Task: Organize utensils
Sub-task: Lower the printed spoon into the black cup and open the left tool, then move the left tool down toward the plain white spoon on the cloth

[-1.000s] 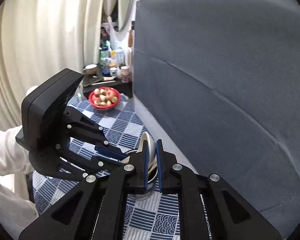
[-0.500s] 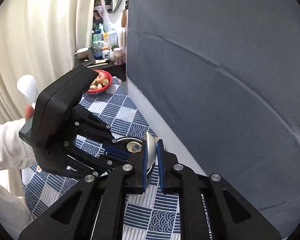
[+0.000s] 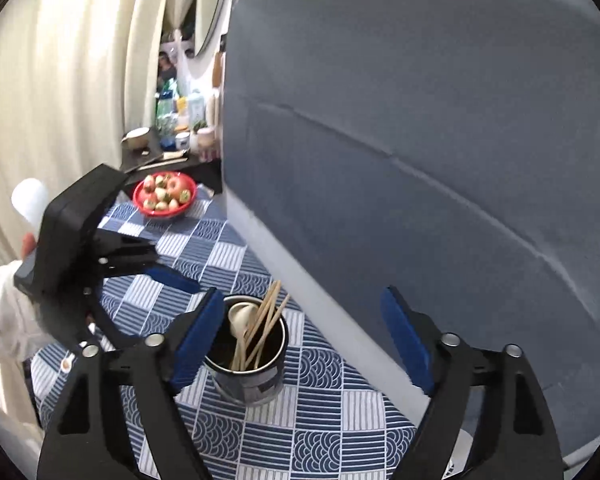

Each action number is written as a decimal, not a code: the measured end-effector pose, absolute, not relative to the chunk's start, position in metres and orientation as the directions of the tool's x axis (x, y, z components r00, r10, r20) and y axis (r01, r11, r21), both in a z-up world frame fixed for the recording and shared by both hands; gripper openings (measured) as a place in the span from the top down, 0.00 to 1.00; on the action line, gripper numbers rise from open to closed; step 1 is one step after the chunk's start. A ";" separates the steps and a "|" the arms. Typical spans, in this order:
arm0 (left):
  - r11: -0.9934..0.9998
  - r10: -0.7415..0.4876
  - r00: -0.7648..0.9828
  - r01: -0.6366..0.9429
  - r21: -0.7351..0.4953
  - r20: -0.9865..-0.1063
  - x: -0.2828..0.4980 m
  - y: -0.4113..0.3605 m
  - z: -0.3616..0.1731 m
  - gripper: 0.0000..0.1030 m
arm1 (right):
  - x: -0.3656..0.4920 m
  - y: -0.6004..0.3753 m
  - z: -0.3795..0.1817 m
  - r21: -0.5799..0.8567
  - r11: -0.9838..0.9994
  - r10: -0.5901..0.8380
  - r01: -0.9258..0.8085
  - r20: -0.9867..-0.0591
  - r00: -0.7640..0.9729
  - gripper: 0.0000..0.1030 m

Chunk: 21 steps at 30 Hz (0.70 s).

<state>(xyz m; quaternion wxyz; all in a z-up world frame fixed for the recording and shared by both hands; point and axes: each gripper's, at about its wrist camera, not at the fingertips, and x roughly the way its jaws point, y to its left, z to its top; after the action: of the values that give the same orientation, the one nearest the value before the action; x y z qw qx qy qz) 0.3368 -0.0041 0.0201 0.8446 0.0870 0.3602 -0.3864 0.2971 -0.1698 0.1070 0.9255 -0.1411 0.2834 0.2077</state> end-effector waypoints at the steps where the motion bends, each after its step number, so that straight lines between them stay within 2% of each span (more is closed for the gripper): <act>1: 0.697 -0.579 0.452 0.706 -0.124 -0.679 0.334 -0.001 0.022 0.17 | 0.296 -0.170 0.108 -0.143 0.876 0.302 -0.460 -0.581 0.756 0.16; 5: 0.736 -0.546 0.484 0.667 -0.116 -0.684 0.321 0.011 0.027 0.06 | 0.288 -0.168 0.105 -0.129 0.883 0.304 -0.452 -0.576 0.759 0.16; 11: 0.813 -0.452 0.565 0.580 -0.058 -0.690 0.300 0.032 0.029 0.06 | 0.270 -0.161 0.096 -0.127 0.877 0.318 -0.463 -0.568 0.759 0.15; 21: 0.882 -0.359 0.573 0.466 -0.067 -0.737 0.258 0.075 0.020 0.06 | 0.234 -0.153 0.072 -0.083 0.871 0.353 -0.484 -0.579 0.735 0.13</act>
<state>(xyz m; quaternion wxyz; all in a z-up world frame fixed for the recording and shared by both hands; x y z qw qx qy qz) 0.2584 0.0749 0.0198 0.8842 0.0674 0.3992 -0.2332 0.2337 -0.1530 0.0718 0.9242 -0.1146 0.2854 0.2264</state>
